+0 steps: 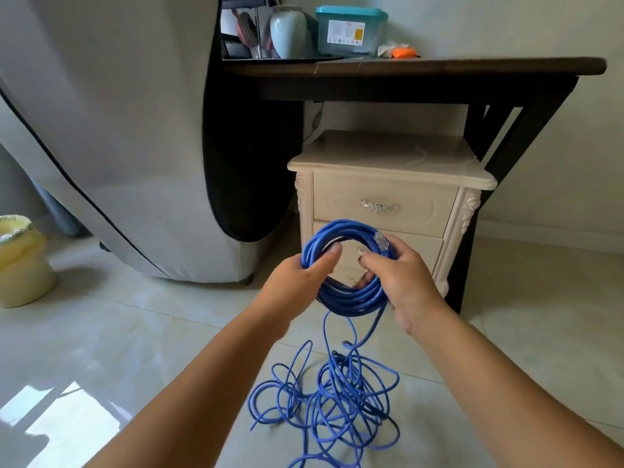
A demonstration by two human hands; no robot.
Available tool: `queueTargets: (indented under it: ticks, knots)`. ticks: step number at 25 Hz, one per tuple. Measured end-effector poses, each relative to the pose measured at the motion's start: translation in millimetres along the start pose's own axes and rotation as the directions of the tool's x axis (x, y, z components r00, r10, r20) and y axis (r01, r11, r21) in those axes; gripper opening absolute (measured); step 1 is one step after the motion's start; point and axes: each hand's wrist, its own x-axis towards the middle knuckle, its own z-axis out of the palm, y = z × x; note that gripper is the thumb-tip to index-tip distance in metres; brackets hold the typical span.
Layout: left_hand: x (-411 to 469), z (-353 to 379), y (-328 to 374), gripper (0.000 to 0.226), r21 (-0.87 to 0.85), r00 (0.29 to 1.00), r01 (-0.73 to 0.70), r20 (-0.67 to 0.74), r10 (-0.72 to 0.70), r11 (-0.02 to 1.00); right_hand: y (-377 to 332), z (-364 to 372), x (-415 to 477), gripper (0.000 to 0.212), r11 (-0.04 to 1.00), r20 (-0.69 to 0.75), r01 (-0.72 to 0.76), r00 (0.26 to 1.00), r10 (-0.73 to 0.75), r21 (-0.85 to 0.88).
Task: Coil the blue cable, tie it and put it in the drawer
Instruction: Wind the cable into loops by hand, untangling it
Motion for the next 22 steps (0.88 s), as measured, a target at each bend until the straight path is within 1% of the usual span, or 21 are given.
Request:
queueTargets:
  ticks: [1,2,3,4,5,6,8,9,10,12,14,15,16,17,19,20,22]
  knots:
    - [-1,-8,0,0.061,0.026,0.995,-0.025,0.096,0.022,0.999,-2,-1,0,0.023,0.995,0.020,0.032,0.999,-0.030,-0.091]
    - [-2,-15,-1,0.073,0.028,0.985,-0.076,0.159,0.070,0.997,-1,-1,0,0.023,0.983,0.061,0.055,0.997,-0.045,-0.174]
    - [-3,-19,-1,0.086,0.041,0.975,-0.153,0.168,0.144,0.987,-1,1,-3,0.026,0.965,0.121,0.076,0.992,-0.046,-0.252]
    - [-2,-22,-2,0.094,0.089,0.963,-0.236,0.157,0.220,0.968,0,5,-7,0.035,0.937,0.186,0.098,0.982,-0.036,-0.334]
    - [-1,-21,-3,0.095,0.164,0.943,-0.315,0.168,0.288,0.935,3,8,-11,0.052,0.901,0.242,0.120,0.970,-0.018,-0.416]
    - [-3,-19,-3,0.093,0.238,0.922,-0.370,0.214,0.323,0.898,5,12,-14,0.070,0.861,0.289,0.149,0.957,-0.003,-0.486]
    - [-4,-14,-7,0.088,0.379,0.906,-0.403,0.292,0.305,0.833,7,16,-16,0.093,0.791,0.347,0.209,0.938,0.004,-0.575]
    - [-4,-13,-9,0.085,0.413,0.910,-0.398,0.287,0.298,0.819,7,16,-16,0.101,0.782,0.352,0.237,0.936,-0.024,-0.577]
    - [-2,-12,-11,0.078,0.429,0.916,-0.393,0.263,0.304,0.813,7,16,-17,0.107,0.786,0.346,0.257,0.936,-0.059,-0.562]
    - [1,-12,-10,0.053,0.439,0.902,-0.432,0.224,0.369,0.788,2,16,-17,0.112,0.807,0.331,0.272,0.938,-0.102,-0.525]
    - [5,-11,-7,0.031,0.392,0.882,-0.470,0.195,0.428,0.791,0,11,-14,0.111,0.847,0.322,0.242,0.943,-0.089,-0.473]
    - [7,-10,-6,0.027,0.360,0.881,-0.473,0.168,0.443,0.804,0,8,-11,0.112,0.888,0.332,0.203,0.941,-0.061,-0.412]
    - [8,-10,-6,0.026,0.327,0.883,-0.467,0.127,0.451,0.822,2,4,-8,0.111,0.930,0.352,0.143,0.936,-0.016,-0.339]
    - [9,-10,-6,0.029,0.281,0.889,-0.453,0.073,0.452,0.846,3,1,-6,0.107,0.955,0.382,0.083,0.924,0.034,-0.286]
    - [8,-13,-4,0.040,0.137,0.900,-0.418,-0.071,0.430,0.898,6,-4,-5,0.086,0.972,0.430,-0.025,0.894,0.126,-0.234]
    - [7,-13,-2,0.045,0.042,0.905,-0.400,-0.136,0.402,0.915,8,-3,-6,0.076,0.980,0.433,-0.078,0.889,0.150,-0.181]
    - [5,-11,1,0.049,-0.142,0.918,-0.355,-0.237,0.317,0.924,11,0,-7,0.061,0.984,0.421,-0.174,0.897,0.138,0.048]
